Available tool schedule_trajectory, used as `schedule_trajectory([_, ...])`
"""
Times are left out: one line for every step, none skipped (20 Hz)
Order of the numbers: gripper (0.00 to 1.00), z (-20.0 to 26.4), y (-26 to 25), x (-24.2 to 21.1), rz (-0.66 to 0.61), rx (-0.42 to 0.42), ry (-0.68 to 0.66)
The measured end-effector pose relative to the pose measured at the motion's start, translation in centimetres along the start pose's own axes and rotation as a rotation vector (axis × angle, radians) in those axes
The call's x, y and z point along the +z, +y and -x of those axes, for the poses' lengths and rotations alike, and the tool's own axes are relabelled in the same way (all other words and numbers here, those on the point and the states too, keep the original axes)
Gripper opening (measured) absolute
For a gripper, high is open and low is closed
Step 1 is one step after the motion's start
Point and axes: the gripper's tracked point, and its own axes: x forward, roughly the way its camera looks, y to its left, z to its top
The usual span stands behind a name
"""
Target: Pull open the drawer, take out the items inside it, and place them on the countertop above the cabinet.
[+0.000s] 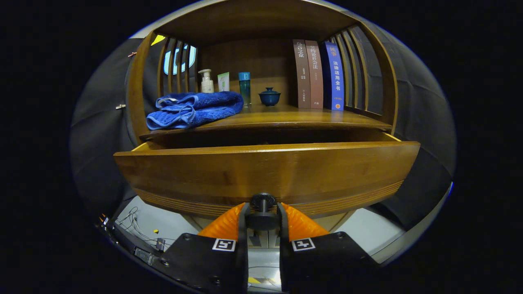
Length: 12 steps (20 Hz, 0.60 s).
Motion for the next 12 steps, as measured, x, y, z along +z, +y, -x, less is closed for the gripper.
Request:
schedule_trajectory([0.35,0.9,0.0,-0.4,0.001,-0.001,0.003])
schedule_trajectory([0.35,1.8,-0.1,-0.8,0.002,-0.001,0.006])
schedule_trajectory([0.35,2.6,-0.1,-1.2,0.001,0.0,0.011])
schedule_trajectory([0.35,3.3,-0.1,-1.5,-0.001,0.0,0.018])
schedule_trajectory([0.35,4.1,-0.1,-1.9,-0.003,0.001,0.024])
schedule_trajectory([0.35,4.8,-0.2,-2.2,-0.006,-0.001,0.027])
schedule_trajectory([0.35,5.4,-0.2,-2.6,-0.01,-0.002,0.035])
schedule_trajectory([0.35,6.0,-0.2,-3.0,-0.011,-0.005,0.045])
schedule_trajectory([0.35,6.6,-0.3,-3.7,-0.012,-0.007,0.059])
schedule_trajectory([0.35,7.2,-0.3,-4.4,-0.012,-0.008,0.077])
schedule_trajectory([0.35,7.8,-0.2,-4.3,-0.018,-0.007,0.067])
schedule_trajectory([0.35,8.1,-0.3,-5.0,-0.014,-0.006,0.075])
